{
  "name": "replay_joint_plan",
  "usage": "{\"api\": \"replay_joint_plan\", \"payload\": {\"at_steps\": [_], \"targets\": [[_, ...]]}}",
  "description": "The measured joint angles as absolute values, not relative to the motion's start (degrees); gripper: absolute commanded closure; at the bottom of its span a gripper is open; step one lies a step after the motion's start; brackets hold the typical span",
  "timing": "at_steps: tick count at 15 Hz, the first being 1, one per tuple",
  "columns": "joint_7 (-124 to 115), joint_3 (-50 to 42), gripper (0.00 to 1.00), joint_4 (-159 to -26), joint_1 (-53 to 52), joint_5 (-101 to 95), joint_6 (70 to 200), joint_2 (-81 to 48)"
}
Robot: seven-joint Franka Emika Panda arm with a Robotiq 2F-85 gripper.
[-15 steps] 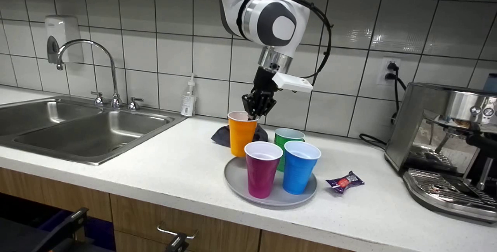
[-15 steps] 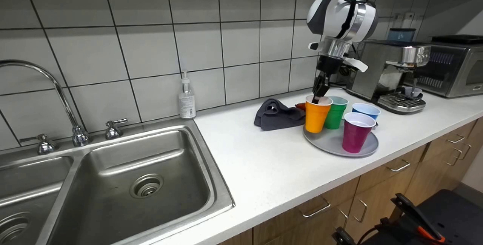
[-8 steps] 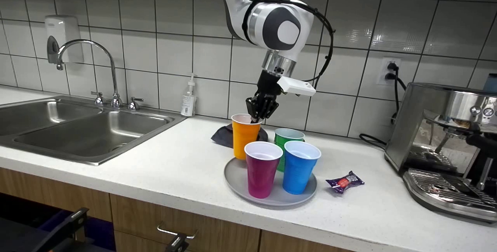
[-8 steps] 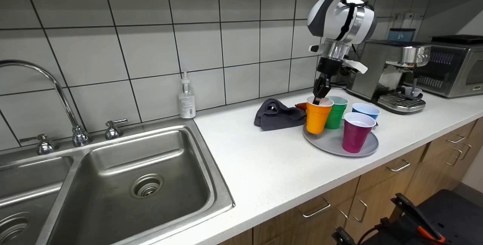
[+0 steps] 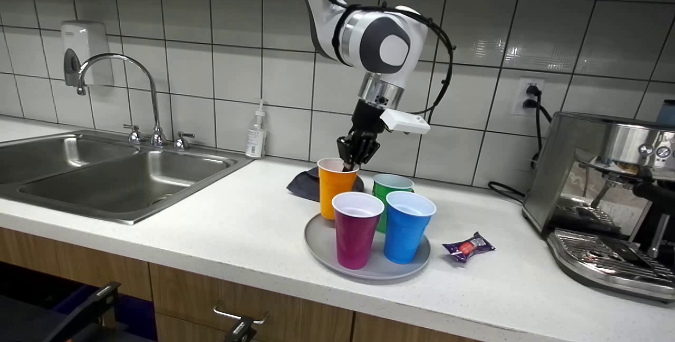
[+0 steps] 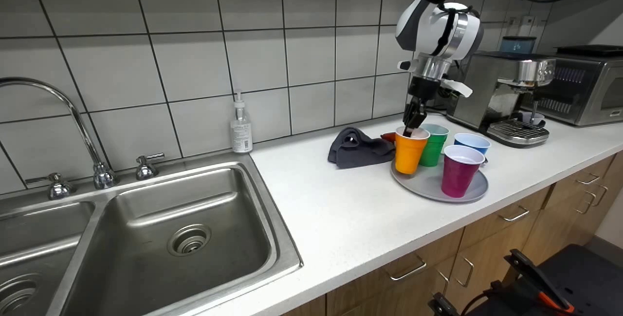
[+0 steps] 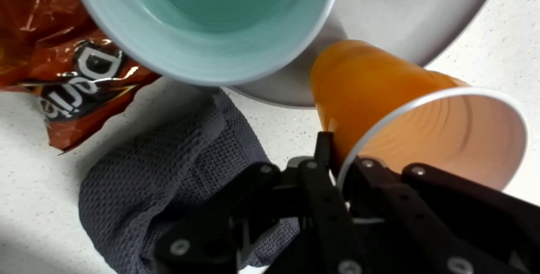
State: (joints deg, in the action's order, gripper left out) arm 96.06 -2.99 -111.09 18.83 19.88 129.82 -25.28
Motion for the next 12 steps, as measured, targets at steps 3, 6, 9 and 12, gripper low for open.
{"api": "replay_joint_plan", "payload": {"at_steps": [3,6,9,12], "targets": [[97.5,-3.0,0.99,-110.7,18.9,19.8,129.9,-25.9],[99.2,-3.0,0.99,-110.7,19.2,19.6,130.1,-26.2],[100.6,-3.0,0.99,-110.6,19.5,19.1,130.4,-26.4],[101.6,-3.0,0.99,-110.6,19.6,18.4,130.7,-26.6]]}}
